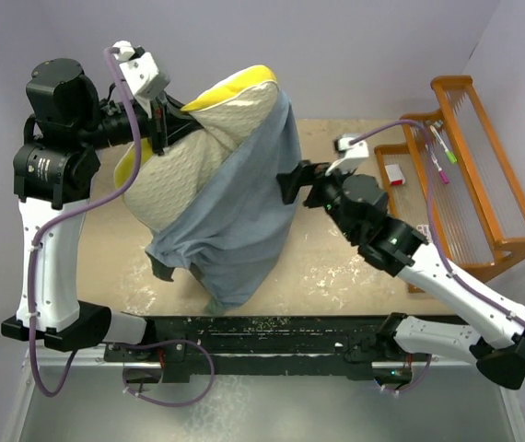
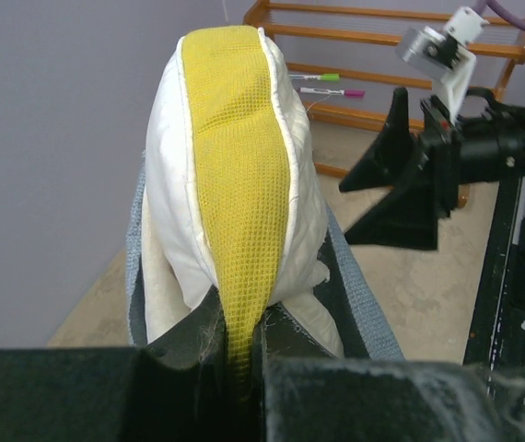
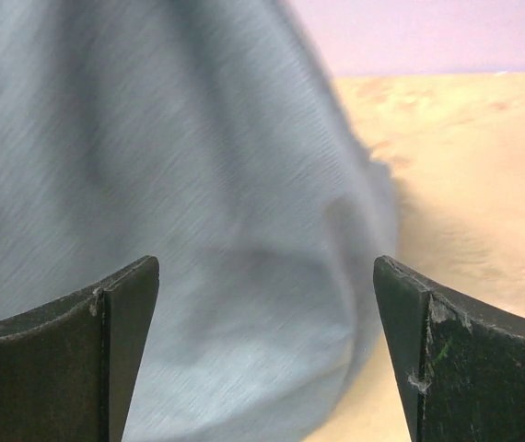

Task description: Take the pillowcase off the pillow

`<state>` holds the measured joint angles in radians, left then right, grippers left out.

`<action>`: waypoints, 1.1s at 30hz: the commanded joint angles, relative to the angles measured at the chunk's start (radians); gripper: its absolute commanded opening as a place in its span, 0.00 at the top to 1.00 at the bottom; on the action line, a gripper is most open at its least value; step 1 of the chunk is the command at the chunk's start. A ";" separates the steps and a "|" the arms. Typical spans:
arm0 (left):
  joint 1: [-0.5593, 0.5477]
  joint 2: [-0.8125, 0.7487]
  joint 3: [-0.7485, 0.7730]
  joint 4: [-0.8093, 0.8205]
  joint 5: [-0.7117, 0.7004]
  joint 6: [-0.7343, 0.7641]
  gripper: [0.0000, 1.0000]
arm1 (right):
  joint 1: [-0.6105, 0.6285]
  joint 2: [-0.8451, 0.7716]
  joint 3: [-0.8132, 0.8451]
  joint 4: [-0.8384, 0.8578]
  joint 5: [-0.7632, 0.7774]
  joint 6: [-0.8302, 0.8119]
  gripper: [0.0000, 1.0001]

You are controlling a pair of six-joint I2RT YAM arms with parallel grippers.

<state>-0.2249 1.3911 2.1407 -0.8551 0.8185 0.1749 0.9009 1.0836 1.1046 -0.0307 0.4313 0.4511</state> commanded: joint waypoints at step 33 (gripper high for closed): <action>-0.002 -0.143 0.010 0.160 0.047 0.083 1.00 | -0.326 0.064 -0.304 -0.152 -0.051 0.220 1.00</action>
<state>-0.2253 1.3109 2.1342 -0.9062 0.9104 0.2382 0.6270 1.0966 0.8639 -0.0761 0.3229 0.5335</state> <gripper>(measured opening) 0.086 0.005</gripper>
